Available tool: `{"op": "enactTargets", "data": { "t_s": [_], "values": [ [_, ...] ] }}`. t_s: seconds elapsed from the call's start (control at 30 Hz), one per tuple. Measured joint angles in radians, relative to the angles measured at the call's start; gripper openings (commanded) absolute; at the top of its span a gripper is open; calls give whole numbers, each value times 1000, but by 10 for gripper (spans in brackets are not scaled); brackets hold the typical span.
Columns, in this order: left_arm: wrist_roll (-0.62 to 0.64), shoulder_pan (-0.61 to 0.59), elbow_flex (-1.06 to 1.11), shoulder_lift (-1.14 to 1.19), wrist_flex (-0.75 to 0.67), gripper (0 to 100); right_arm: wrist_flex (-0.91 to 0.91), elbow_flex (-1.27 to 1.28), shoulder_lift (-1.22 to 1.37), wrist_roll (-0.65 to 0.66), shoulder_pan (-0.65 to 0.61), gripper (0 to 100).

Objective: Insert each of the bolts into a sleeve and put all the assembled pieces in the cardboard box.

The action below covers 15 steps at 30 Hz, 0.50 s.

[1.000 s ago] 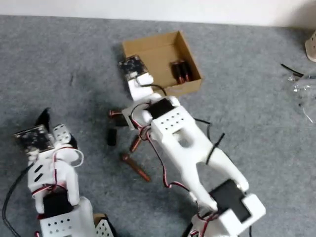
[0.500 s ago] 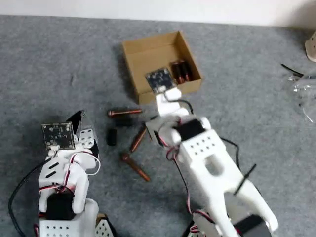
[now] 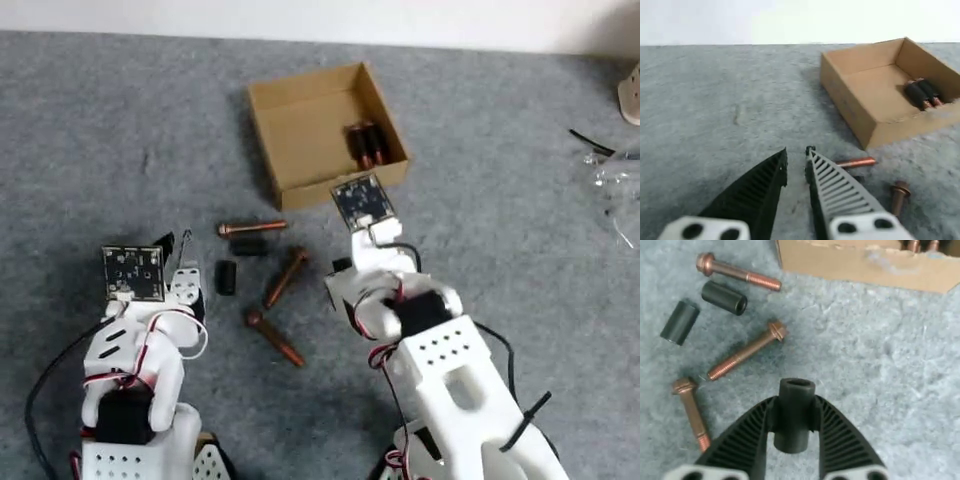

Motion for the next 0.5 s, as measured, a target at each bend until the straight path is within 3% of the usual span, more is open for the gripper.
{"op": "enactTargets", "data": {
  "t_s": [0.3, 0.5],
  "values": [
    [-28, 72, -2, 15, 0, 76, -37, 20, 0, 0, 0, 4],
    [-29, 78, -144, 267, 0, 79, -37, 20, 0, 0, 0, 4]
  ]
}}
